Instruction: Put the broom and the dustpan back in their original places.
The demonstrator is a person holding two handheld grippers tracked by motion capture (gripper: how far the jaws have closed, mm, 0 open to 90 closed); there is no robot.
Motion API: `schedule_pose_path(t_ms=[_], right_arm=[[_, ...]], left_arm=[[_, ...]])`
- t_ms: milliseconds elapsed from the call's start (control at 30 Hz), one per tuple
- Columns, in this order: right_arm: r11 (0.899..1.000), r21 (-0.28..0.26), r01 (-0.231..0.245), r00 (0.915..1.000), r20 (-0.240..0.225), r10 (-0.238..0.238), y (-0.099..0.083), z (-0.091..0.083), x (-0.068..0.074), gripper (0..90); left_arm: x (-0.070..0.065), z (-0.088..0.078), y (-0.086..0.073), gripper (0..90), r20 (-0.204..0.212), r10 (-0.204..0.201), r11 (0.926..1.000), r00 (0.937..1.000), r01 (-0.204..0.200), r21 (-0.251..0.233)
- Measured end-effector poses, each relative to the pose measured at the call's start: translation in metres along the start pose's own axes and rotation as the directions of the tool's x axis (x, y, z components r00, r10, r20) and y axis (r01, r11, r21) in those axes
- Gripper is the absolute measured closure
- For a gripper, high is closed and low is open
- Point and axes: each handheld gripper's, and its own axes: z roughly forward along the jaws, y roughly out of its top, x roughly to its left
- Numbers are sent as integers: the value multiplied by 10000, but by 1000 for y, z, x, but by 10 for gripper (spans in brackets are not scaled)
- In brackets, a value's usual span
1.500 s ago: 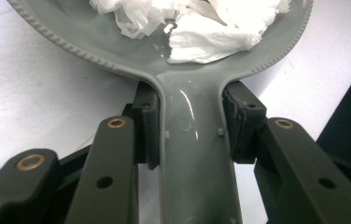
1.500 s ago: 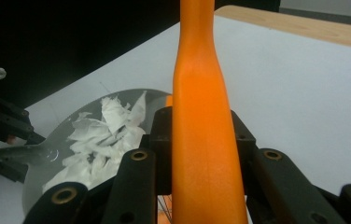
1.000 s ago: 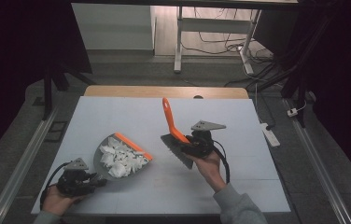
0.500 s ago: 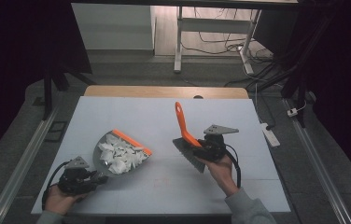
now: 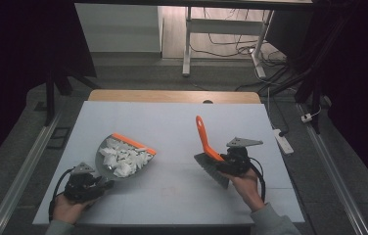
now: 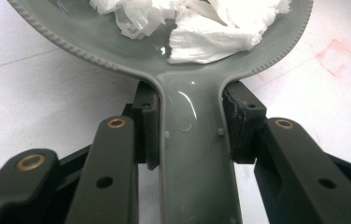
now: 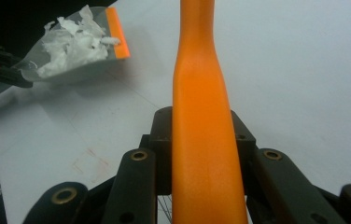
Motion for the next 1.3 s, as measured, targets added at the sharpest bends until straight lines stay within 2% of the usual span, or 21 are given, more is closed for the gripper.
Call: schedule_pose_path(t_ms=[300,500,667,900,1000,1133,1233,1300], right_arm=[[9992,309,-266,9996,93,263,-14,-17,-12,702],[9974,455,-553,9984,145,547,-19,-25,-20,702],[9926,666,-1013,9948,116,1008,-24,-26,-24,702],[9849,1284,-1163,9931,-15,1175,-29,-15,-26,702],[9809,1518,-1218,9925,123,1213,-31,-11,-28,702],[9759,1740,-1317,9906,586,1232,-33,-6,-36,701],[9698,1791,-1657,9859,526,1587,-33,-6,-44,700],[9677,1869,-1693,9853,535,1621,-33,-6,-47,698]], left_arm=[[-2,9,5,618,-411,-644,9979,9971,641,-99],[-3,15,10,618,-661,-1236,9921,9901,1217,-308],[0,19,14,618,-900,-1725,9844,9809,1684,-514],[5,27,18,617,-1084,-2278,9731,9676,2222,-615],[6,30,20,617,-1238,-2455,9689,9615,2391,-643],[7,34,21,617,-1437,-2800,9597,9492,2730,-671],[9,39,23,617,-1620,-2968,9549,9411,2909,-596],[9,43,25,617,-1656,-2947,9556,9411,2911,-463]])
